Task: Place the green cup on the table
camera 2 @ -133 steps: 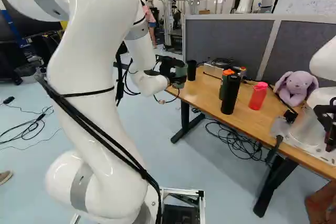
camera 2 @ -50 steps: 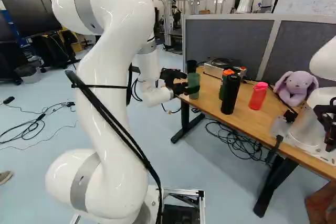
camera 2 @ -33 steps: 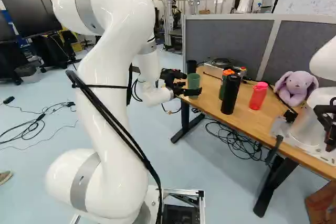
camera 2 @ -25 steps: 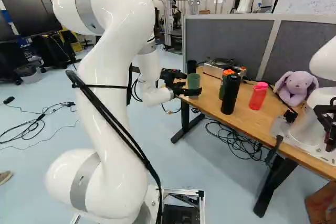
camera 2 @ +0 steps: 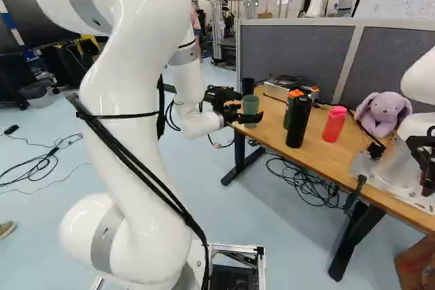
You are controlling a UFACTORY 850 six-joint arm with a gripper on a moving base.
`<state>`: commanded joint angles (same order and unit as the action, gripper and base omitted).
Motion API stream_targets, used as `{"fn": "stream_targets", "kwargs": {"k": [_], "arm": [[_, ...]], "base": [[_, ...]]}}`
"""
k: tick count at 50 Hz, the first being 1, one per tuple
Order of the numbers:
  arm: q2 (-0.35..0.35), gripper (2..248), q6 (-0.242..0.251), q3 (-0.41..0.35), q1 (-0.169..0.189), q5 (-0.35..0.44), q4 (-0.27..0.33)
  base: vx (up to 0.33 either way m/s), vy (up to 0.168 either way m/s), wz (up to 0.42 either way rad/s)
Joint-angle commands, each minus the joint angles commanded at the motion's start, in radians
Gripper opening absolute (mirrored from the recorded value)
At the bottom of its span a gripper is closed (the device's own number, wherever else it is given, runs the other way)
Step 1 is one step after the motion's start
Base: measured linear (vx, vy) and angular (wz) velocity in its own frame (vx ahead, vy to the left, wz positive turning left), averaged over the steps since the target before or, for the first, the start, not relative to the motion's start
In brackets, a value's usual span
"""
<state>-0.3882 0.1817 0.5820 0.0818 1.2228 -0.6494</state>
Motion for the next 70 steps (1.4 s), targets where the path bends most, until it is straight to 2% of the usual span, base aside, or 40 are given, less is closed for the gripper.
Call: {"fn": "stream_targets", "kwargs": {"k": [24,47,70], "arm": [[0.113,247,0.000,-0.139,-0.016,0.000,0.000],[0.136,247,-0.007,-0.154,-0.019,-0.013,0.024],[0.207,247,-0.030,-0.200,-0.027,-0.058,0.108]], "base": [[0.000,0.000,0.000],[0.000,0.000,0.000],[0.000,0.000,0.000]]}}
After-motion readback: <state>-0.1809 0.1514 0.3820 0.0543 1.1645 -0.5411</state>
